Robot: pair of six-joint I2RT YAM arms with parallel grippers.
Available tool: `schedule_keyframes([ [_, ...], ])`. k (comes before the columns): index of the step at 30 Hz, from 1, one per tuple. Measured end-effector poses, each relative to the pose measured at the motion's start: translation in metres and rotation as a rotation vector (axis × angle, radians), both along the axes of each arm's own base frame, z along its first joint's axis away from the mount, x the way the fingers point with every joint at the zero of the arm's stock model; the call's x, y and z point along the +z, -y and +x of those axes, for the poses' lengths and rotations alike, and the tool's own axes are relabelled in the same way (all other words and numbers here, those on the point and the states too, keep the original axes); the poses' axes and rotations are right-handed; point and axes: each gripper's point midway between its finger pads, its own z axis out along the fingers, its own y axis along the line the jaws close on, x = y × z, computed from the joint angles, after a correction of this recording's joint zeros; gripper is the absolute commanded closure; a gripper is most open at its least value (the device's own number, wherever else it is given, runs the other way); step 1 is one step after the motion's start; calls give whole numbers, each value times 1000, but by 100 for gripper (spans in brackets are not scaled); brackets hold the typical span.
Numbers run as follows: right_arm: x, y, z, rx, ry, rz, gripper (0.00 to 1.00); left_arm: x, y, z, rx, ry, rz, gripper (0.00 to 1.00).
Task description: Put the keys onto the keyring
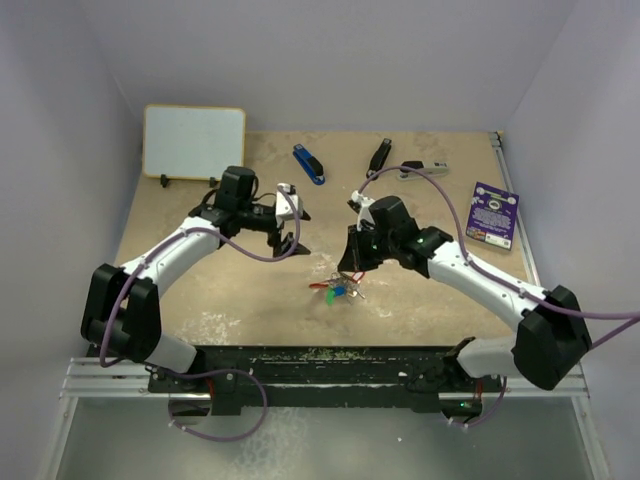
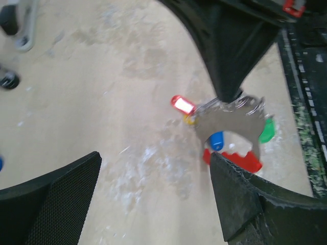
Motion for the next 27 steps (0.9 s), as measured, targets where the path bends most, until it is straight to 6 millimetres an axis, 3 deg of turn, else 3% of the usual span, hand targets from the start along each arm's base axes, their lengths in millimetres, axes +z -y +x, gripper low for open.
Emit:
schedule_keyframes([
  [4,-23,0,7,-13,-56,-29,100,1,-23,32,139,11,32,10],
  [9,-42,-1,7,-12,-106,-58,100,6,-29,44,193,37,51,9],
  [13,-38,9,18,-63,-79,-72,100,5,-35,56,262,53,74,7],
  [18,-26,38,57,-200,-24,-93,100,9,-48,80,362,112,103,3],
  [22,-20,53,88,-264,35,-114,68,11,-55,91,419,144,123,2],
  [24,-21,59,97,-288,70,-143,43,9,-63,99,478,147,148,2],
  [27,-14,70,112,-341,149,-185,33,6,-80,116,607,160,185,2],
])
